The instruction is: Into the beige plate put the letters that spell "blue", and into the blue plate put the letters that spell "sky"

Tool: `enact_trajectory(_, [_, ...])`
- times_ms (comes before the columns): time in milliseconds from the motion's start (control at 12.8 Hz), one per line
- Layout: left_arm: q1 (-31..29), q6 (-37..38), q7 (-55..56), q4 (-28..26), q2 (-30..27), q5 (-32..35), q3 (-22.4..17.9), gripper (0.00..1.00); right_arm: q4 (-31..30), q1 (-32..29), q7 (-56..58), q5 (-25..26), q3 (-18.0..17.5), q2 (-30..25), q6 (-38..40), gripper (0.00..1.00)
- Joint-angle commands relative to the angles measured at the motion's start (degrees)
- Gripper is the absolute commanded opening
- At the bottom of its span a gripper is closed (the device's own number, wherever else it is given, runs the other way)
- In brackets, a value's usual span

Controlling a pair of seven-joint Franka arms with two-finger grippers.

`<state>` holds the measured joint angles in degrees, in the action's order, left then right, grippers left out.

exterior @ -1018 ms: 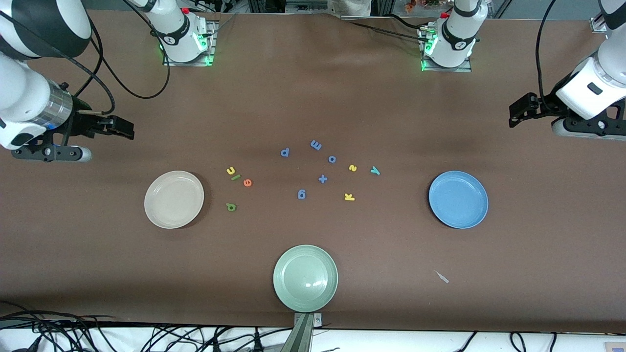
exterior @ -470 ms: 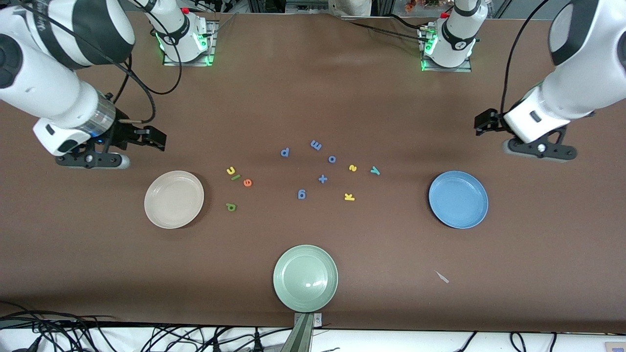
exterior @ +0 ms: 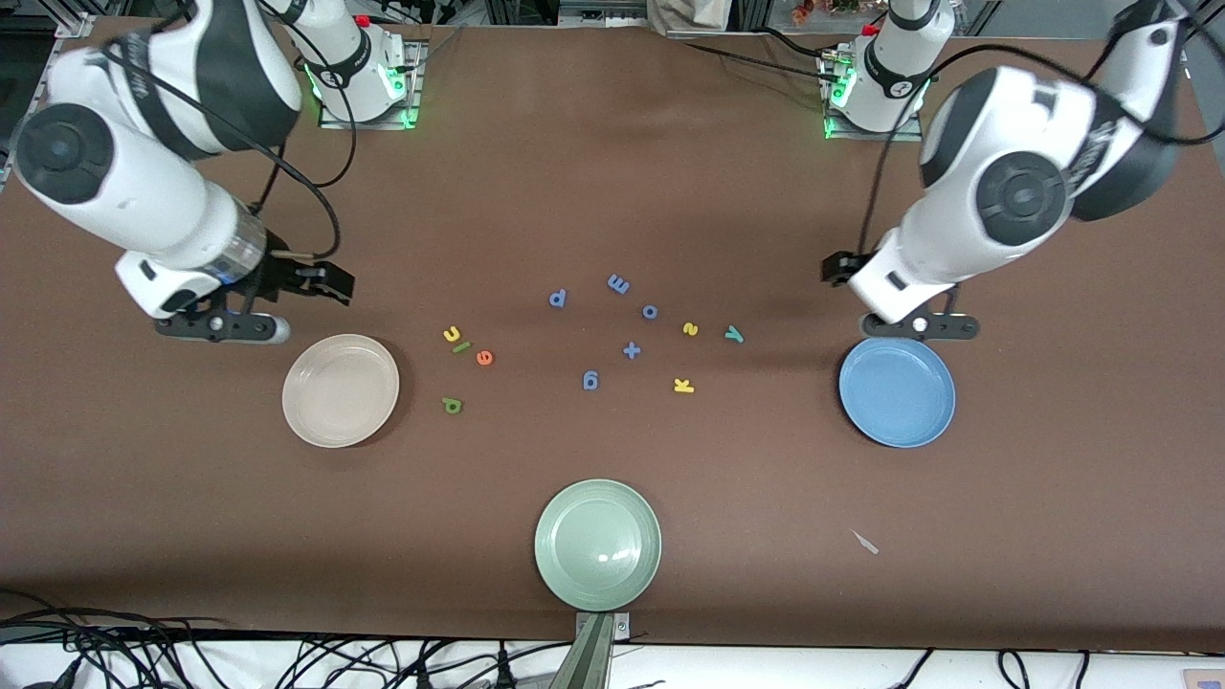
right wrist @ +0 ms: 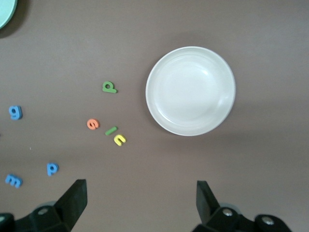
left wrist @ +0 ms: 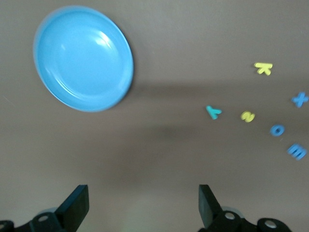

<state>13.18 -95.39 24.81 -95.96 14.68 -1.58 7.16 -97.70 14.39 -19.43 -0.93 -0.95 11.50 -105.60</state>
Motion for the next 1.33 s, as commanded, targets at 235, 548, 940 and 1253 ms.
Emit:
enact_trajectory(235, [6.15,-8.12,35.87,-0.37,8.15,-2.29,-0.31,1.0,-7.6,4.49,-5.95,-0.04,-0.37,5.54,-19.27,1.0])
enact_trajectory(548, [9.32,-25.93,49.71,-10.88,9.4,-2.2,-0.31,1.0,-1.98,5.38,-6.76,0.84,-0.37,15.46,-25.18,1.0])
enact_trajectory(940, [10.11,-43.29,50.77,-20.06,12.46,-2.2,-0.31,0.75,7.5,4.86,-3.78,2.77,-0.28,25.48,-25.27,0.99])
enact_trajectory(1253, [12.23,-49.36,53.41,-19.8,16.34,-1.68,-0.39,0.49,12.87,4.42,-2.28,2.34,-0.28,31.11,-25.45,0.99])
